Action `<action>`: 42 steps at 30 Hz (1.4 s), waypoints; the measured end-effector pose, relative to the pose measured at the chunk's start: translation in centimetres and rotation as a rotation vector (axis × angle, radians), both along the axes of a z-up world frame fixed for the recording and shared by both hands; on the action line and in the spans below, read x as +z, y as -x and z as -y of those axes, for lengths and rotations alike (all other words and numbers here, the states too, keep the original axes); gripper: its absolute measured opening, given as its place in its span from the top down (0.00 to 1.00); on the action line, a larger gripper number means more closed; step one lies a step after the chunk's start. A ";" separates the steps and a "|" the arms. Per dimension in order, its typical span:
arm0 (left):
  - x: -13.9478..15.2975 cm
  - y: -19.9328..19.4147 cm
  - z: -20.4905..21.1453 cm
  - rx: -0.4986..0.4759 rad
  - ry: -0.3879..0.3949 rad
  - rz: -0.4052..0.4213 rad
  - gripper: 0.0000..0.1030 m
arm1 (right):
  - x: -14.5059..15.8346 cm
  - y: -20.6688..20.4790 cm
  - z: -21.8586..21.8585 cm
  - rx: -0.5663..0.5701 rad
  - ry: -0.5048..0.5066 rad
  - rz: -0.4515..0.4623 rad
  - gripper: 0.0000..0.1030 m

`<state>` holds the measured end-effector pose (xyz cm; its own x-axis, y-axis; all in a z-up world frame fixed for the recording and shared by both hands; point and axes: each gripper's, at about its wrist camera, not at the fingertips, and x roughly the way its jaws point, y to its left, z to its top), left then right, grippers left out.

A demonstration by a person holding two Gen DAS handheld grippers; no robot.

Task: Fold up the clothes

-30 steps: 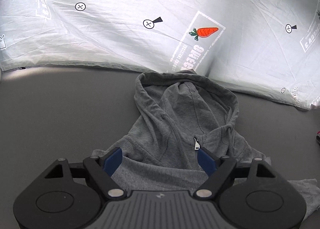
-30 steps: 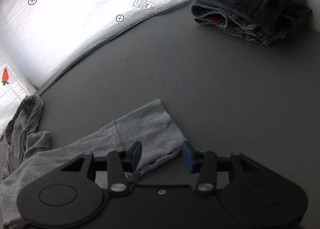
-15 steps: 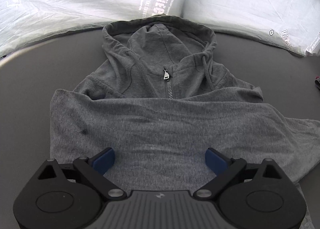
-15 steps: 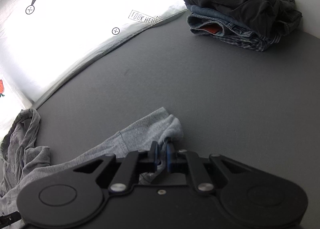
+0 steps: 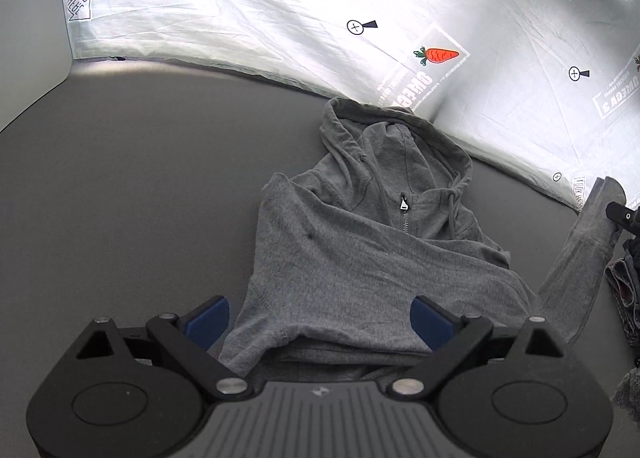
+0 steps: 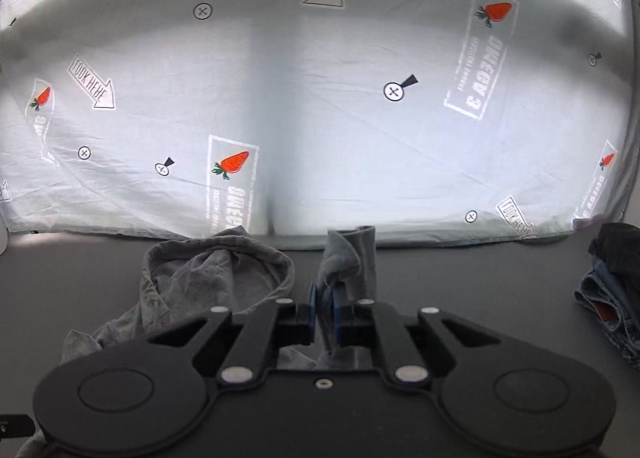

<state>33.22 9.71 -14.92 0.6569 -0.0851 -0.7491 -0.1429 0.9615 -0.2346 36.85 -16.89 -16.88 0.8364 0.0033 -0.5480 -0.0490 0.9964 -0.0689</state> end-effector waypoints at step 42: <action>-6.0 -8.9 3.9 -0.198 -0.152 -0.058 1.00 | -3.9 -6.9 5.4 0.003 -0.380 -0.314 0.94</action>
